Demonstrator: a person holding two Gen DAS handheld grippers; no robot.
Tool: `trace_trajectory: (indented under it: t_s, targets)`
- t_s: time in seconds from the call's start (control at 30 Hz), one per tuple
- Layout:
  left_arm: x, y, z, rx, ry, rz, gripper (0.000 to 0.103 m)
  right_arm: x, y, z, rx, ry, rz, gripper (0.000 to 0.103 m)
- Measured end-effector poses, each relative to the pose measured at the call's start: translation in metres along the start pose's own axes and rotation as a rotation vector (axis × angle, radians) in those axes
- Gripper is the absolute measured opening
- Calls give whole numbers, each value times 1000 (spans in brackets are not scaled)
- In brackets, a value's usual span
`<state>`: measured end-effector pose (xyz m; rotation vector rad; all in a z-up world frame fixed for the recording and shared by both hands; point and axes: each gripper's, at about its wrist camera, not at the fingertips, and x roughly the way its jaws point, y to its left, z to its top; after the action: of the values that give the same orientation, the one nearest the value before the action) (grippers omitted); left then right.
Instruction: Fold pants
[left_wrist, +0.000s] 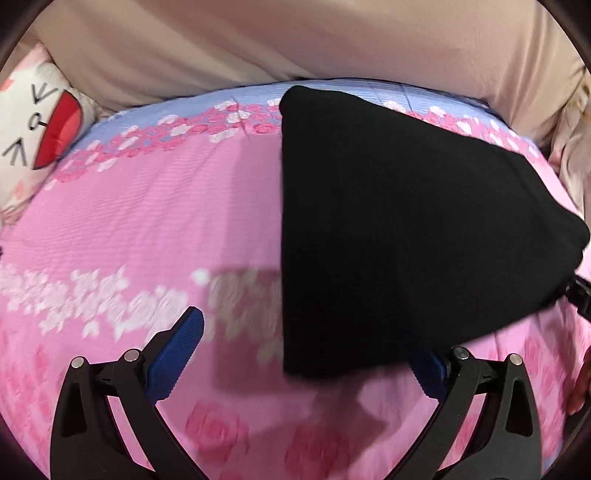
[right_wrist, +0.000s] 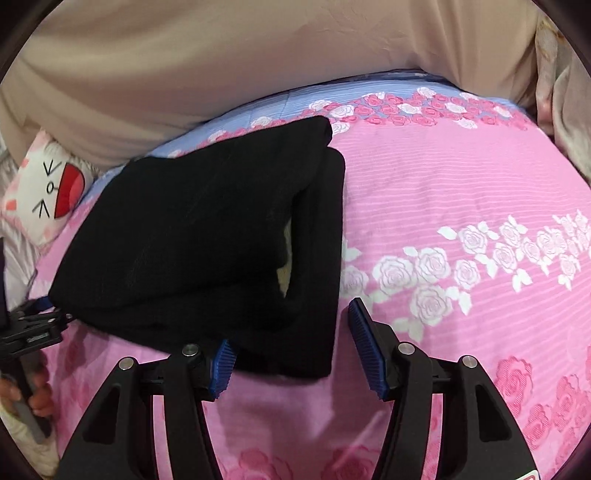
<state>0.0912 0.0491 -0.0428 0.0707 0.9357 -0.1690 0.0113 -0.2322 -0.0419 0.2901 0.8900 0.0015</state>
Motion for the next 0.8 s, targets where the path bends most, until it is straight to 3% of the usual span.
trace_trajectory:
  t_s: [0.07, 0.1, 0.13, 0.17, 0.27, 0.37, 0.43, 0.5, 0.53, 0.57, 0.6, 0.63, 0.67, 0.7, 0.73, 0.8]
  targets:
    - [7, 2, 6, -16, -1, -37, 94, 2, 2, 4, 30, 7, 42, 34]
    - [4, 5, 8, -36, -6, -87, 83, -2, 2, 6, 44, -2, 54, 31]
    - [-1, 4, 10, -40, -2, -160, 51, -7, 3, 7, 49, -10, 67, 25]
    - [-7, 4, 11, -52, 10, -208, 40, -17, 3, 9, 60, -30, 81, 24]
    - [-27, 4, 6, -42, -16, -165, 26, -47, -1, 8, 100, -66, 124, 17]
    - [-48, 9, -6, -38, -14, -181, 24, -70, -12, -4, 106, -70, 95, 10]
    - [-59, 3, -21, 3, -10, -161, 24, -74, -25, -17, 121, -50, 44, 0]
    - [-63, 0, -32, 29, -24, -110, 24, -74, -46, -32, 135, -28, -81, 0]
    - [-65, -2, -35, 31, -33, -97, 26, -76, -51, -33, 149, -27, -84, 0]
    - [-64, 0, -37, 24, -32, -80, 37, -81, -59, -38, 179, -45, -50, 10]
    - [-63, 4, -37, 17, -30, -58, 47, -86, -57, -41, 168, -57, -30, 11]
    - [-62, 5, -38, 20, -34, -45, 66, -88, -49, -41, 124, -58, -33, 11]
    - [-63, 6, -39, 25, -41, -41, 80, -88, -41, -41, 86, -60, -40, 20]
    - [-64, 4, -39, 38, -52, -36, 83, -85, -28, -41, 38, -59, -46, 31]
    - [-64, 1, -38, 55, -62, -39, 88, -81, -13, -40, -10, -64, -37, 52]
    - [-62, -8, -38, 91, -89, -52, 95, -70, 6, -39, -78, -57, -32, 58]
